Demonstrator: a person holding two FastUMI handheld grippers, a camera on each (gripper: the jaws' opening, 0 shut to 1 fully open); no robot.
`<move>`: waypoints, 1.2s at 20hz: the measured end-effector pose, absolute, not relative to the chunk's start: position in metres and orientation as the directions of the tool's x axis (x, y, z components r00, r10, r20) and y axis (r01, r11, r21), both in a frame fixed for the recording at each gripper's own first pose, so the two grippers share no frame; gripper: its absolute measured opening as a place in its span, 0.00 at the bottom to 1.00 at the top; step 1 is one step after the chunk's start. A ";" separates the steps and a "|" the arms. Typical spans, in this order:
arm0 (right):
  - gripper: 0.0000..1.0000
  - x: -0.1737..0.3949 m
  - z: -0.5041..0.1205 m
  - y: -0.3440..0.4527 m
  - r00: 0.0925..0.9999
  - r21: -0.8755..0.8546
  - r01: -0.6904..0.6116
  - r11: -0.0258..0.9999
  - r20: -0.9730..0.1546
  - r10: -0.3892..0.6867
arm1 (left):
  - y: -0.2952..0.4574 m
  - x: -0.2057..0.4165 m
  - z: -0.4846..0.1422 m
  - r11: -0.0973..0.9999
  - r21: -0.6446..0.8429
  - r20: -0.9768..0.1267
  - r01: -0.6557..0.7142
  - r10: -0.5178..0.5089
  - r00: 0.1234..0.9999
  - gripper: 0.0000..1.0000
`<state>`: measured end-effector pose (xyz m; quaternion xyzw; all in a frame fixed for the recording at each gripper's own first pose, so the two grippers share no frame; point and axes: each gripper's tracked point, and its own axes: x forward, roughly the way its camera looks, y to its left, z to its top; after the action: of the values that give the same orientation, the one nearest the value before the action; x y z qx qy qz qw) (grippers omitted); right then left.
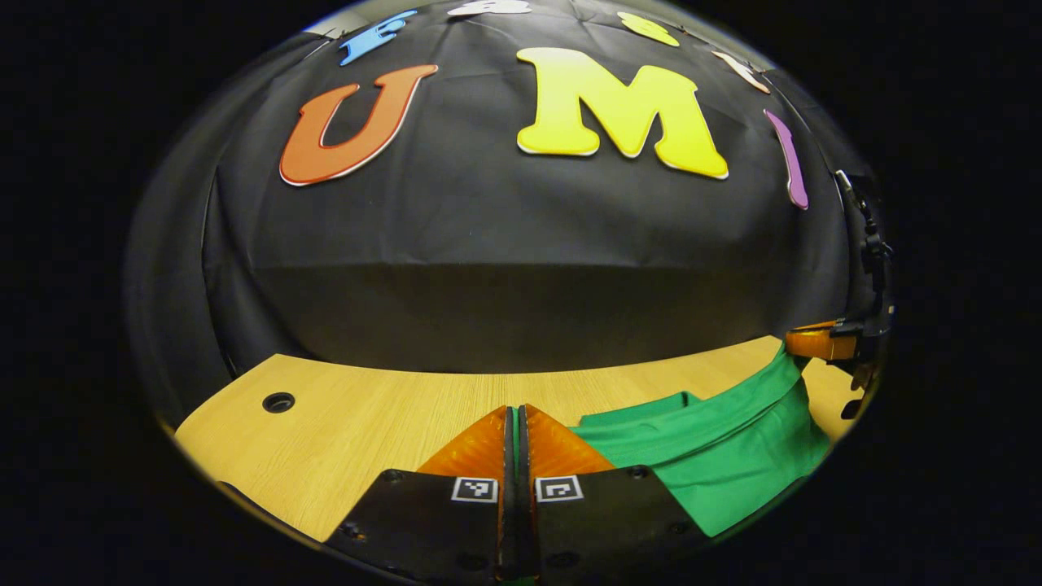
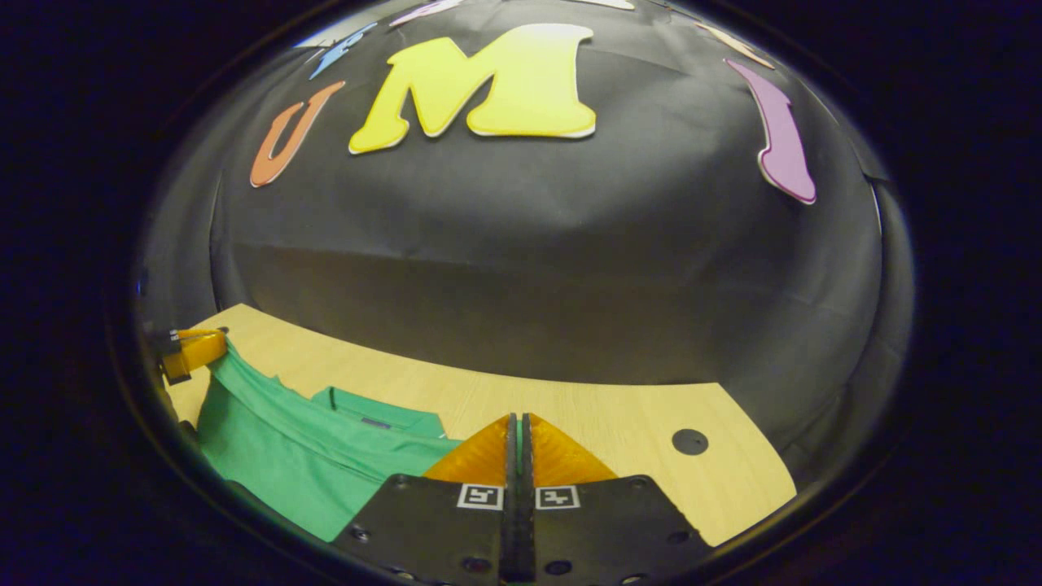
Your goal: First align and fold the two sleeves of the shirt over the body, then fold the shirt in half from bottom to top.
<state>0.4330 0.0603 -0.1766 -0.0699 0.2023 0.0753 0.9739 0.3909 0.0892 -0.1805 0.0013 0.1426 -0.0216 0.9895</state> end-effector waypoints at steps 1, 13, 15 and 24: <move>0.00 0.440 -0.185 0.061 0.901 -0.114 -0.174 0.978 -0.419 0.112 | 0.090 0.395 -0.187 0.999 0.003 -0.296 0.046 -0.043 0.954 0.03; 0.82 0.429 -0.200 0.045 0.862 -0.160 -0.134 0.978 -0.506 0.035 | 0.099 0.379 -0.208 0.996 0.084 -0.404 -0.032 0.063 0.913 0.82; 0.96 0.417 -0.184 0.036 0.872 -0.185 -0.108 0.977 -0.489 0.003 | 0.094 0.366 -0.197 0.999 0.003 -0.396 -0.041 0.039 0.918 0.96; 0.97 0.300 -0.095 0.035 0.919 -0.118 -0.112 0.987 -0.389 0.058 | 0.097 0.261 -0.109 0.996 -0.053 -0.318 -0.074 0.054 0.946 0.98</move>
<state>0.2998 0.0346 -0.0949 -0.0689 0.1961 0.0433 0.9772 0.2612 0.0968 -0.1087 -0.0320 0.1603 0.0326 0.9860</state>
